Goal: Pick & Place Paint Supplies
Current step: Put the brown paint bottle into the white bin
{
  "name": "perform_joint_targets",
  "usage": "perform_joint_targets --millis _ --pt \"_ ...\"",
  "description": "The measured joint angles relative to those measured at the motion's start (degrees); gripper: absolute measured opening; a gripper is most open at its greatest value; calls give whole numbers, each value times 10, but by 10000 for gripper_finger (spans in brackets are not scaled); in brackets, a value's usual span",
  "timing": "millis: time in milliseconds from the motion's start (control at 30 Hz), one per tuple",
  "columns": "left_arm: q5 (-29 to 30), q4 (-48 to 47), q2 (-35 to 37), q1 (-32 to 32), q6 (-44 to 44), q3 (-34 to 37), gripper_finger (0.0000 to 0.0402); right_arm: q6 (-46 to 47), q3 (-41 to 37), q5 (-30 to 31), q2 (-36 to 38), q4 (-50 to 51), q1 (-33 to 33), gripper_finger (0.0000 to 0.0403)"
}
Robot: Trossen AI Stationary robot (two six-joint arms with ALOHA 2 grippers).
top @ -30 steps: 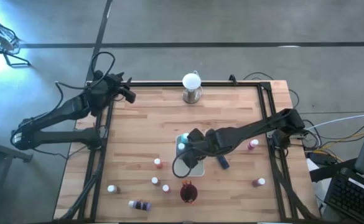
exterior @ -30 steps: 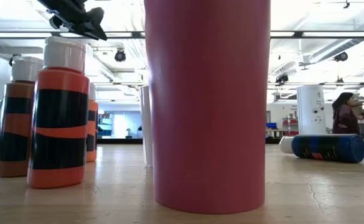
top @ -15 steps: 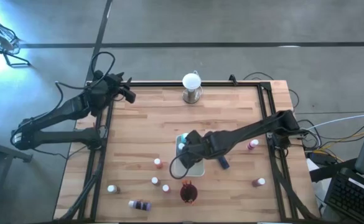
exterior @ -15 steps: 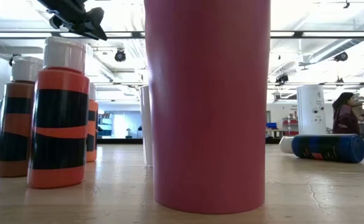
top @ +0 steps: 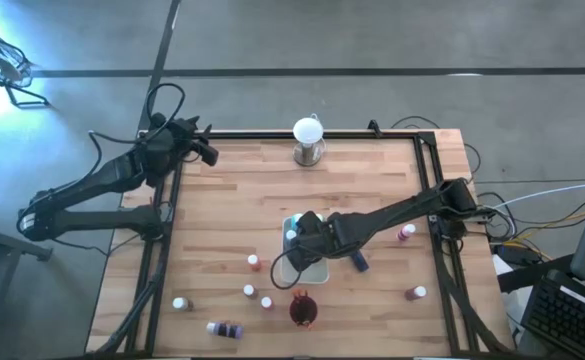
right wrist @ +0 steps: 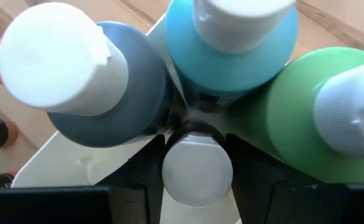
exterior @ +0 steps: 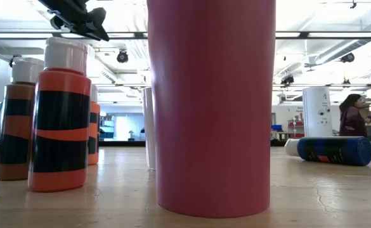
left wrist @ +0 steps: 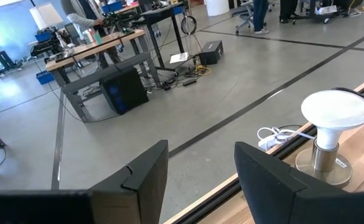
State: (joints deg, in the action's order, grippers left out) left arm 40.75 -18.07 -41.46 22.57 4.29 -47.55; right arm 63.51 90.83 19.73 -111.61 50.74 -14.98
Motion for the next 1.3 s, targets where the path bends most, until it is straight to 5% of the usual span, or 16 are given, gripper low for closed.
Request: perform_joint_targets --millis 800,1100,1300 --pt "0 0 0 0 0 0 191 -5 -18 0 0 -14 0 132" --pt "0 0 0 0 0 0 191 -8 -18 -1 0 -18 0 176" --pt "0 0 0 0 0 0 191 -10 -18 -1 0 -18 0 170"
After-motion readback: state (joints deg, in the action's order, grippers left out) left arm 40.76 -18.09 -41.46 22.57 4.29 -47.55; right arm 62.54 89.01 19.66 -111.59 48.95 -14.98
